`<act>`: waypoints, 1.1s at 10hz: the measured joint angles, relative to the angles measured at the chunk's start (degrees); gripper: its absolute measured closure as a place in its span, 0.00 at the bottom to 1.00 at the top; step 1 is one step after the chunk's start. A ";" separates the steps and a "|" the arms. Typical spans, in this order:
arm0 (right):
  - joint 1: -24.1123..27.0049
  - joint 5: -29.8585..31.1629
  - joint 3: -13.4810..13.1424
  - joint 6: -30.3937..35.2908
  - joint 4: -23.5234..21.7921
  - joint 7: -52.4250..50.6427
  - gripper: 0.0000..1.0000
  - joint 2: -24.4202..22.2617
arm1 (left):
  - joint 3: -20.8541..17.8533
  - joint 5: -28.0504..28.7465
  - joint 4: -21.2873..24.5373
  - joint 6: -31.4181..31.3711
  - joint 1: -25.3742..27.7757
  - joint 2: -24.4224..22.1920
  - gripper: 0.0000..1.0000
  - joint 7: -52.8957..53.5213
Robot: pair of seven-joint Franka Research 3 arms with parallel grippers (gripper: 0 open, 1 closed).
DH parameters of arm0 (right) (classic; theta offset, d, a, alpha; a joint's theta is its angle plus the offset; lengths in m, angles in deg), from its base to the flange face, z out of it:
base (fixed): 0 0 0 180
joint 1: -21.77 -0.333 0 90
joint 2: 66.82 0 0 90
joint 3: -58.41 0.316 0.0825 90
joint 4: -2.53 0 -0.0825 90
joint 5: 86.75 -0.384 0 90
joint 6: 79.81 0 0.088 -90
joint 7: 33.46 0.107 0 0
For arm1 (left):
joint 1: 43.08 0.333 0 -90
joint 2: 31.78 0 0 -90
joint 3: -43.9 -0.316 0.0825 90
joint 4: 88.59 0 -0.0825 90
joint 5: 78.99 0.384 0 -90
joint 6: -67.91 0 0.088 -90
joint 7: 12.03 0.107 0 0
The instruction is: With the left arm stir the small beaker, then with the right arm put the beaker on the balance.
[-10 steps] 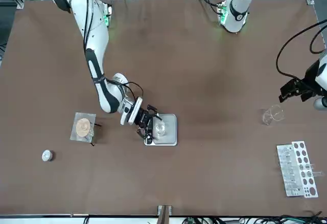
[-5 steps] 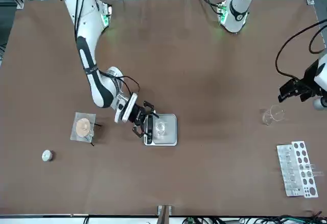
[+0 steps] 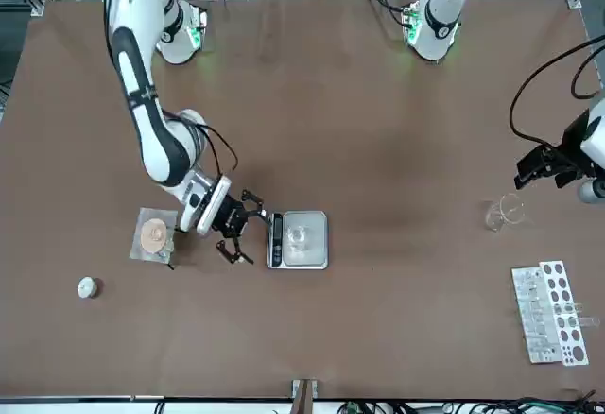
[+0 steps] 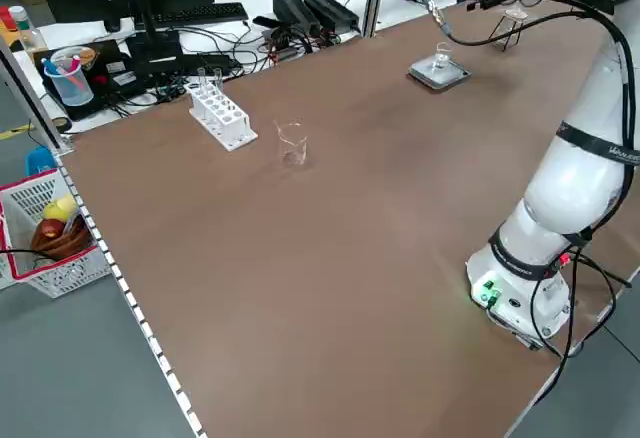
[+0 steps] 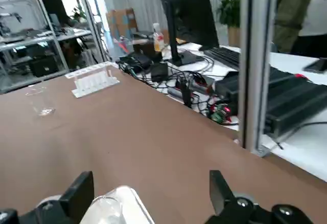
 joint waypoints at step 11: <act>0.41 52.91 -3.08 -10.31 0.74 73.98 0.00 -5.84 | 0.62 0.00 -0.90 -0.10 -0.04 -0.17 0.01 0.03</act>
